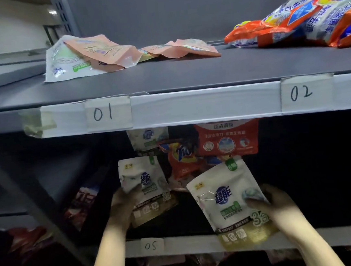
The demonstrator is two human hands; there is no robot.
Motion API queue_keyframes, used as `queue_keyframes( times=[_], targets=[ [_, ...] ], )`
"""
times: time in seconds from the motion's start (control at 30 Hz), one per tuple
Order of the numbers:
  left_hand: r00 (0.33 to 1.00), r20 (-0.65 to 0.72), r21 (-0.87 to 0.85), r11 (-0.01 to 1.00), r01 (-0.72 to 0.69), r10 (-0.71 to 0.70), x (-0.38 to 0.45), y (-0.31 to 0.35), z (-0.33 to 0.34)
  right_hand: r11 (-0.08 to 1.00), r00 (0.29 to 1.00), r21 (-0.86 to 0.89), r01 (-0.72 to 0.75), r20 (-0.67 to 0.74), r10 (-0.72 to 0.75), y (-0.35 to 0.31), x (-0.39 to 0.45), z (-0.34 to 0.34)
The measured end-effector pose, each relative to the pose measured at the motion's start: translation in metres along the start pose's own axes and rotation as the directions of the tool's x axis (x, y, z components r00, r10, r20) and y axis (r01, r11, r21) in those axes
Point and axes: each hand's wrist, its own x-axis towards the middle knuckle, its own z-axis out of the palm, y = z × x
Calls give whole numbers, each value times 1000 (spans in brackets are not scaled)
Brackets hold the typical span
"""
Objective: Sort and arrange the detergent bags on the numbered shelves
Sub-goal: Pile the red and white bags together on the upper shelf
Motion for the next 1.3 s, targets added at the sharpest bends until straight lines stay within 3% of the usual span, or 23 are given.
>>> queue_keyframes(
  times=[0.13, 0.3, 0.43, 0.5, 0.6, 0.7, 0.8, 0.87, 0.97, 1.1, 1.2, 1.3],
  targets=[
    [997, 18, -129, 989, -77, 80, -74, 14, -21, 991, 999, 130, 45, 8, -46, -15, -42, -16],
    [978, 107, -93, 981, -171, 181, -176, 37, -41, 942, 987, 332, 44, 133, -93, -44, -105, -34],
    [934, 39, -62, 934, -353, 355, -240, 75, -58, 906, 938, 397, 145, 236, -254, -85, -142, -46],
    [894, 4, -74, 891, -447, 449, -259, 104, -69, 886, 910, 421, 192, 262, -322, -111, -153, -49],
    [822, -40, -166, 808, -565, 567, -267, 152, -81, 764, 834, 586, 271, 253, -490, -161, -161, -50],
    [699, -108, -143, 685, -714, 707, -253, 209, -85, 657, 789, 680, 327, 186, -586, -217, -150, -47],
    [587, -132, -71, 583, -810, 799, -216, 266, -86, 632, 770, 620, 466, 68, -634, -273, -125, -29],
    [577, -180, 28, 591, -806, 796, -178, 300, -88, 639, 770, 576, 510, 26, -637, -301, -105, -8],
    [650, -209, 217, 683, -698, 731, -110, 341, -90, 723, 834, 543, 427, 72, -547, -335, -62, 39],
    [772, -286, 480, 782, -397, 568, -52, 360, -93, 829, 934, 503, 243, 111, -341, -369, -21, 107],
    [779, -253, 687, 673, -274, 574, -37, 352, -99, 943, 923, 170, 286, 216, -319, -377, -12, 142],
    [763, -48, 791, 491, -365, 645, -43, 338, -96, 899, 911, -199, 389, 227, -344, -376, -9, 153]
  ],
)
